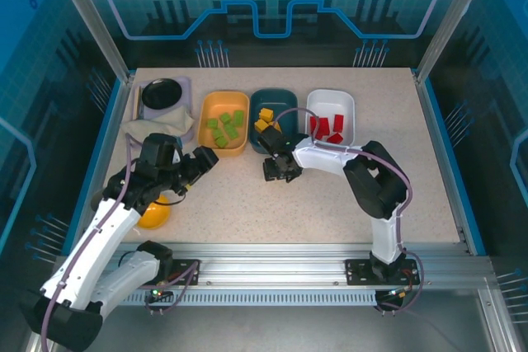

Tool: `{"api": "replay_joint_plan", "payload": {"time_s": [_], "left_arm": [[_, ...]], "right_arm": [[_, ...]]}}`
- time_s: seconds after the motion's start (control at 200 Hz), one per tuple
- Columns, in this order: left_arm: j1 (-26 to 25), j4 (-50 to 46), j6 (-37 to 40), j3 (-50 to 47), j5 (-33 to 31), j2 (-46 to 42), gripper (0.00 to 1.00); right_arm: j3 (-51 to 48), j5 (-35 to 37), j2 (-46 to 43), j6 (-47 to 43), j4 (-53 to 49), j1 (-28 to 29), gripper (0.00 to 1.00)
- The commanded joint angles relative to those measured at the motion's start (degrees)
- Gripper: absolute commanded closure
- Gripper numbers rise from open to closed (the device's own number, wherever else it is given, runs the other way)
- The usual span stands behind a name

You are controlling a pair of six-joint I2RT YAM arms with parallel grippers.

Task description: Sort the legos into containers by color

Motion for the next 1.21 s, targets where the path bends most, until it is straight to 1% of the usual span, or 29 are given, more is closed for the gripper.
{"api": "replay_joint_plan", "payload": {"time_s": [0.0,0.12,0.18,0.305,0.4,0.46,0.51,0.66,0.885,1.01,1.2], "left_arm": [[-0.6,-1.59,-0.4,-0.69,0.67,-1.42,0.11],[-0.69,-1.93,-0.08,-0.6,0.7,-2.01,0.11],[-0.74,-1.9,-0.14,-0.46,0.75,-2.3,0.11],[-1.22,-1.56,-0.11,1.9,0.43,-1.9,0.1],[-1.29,-0.96,0.29,4.81,-0.02,-0.27,0.1],[-1.28,-0.12,0.57,6.78,-0.17,1.43,0.1],[-1.3,0.77,1.06,8.52,-0.14,3.06,0.1],[-1.25,3.17,3.68,14.21,-0.21,9.95,0.09],[-1.12,6.71,7.75,22.74,-0.43,20.43,0.08],[-1.05,8.21,8.65,25.5,-0.15,25.05,0.09],[-1.05,9.55,9.35,26.79,0.36,28.56,0.09]], "right_arm": [[1.9,2.02,0.84,0.47,-0.15,1.01,0.51],[1.06,2.34,-0.81,0.19,0.07,1.36,0.62],[0.35,2.46,-2.62,0.27,-0.52,1.91,0.65],[-0.83,4.28,-9.2,0.14,-3.28,3.67,0.65],[-0.2,5.51,-14.05,-0.11,-5.78,3.75,0.65],[1.57,6.22,-15.14,-1.04,-6.48,3.15,0.64],[4.03,6.1,-14.34,-1.73,-6.87,2.01,0.64],[14.92,4.41,-6.92,-2.0,-7.69,-3.0,0.64],[35.99,1.76,9.6,0.45,-11.28,-10.27,0.64],[47.53,1.0,17.82,2.11,-13.08,-12.63,0.64],[65.92,0.51,31.49,6.38,-17.39,-14.55,0.63]]}}
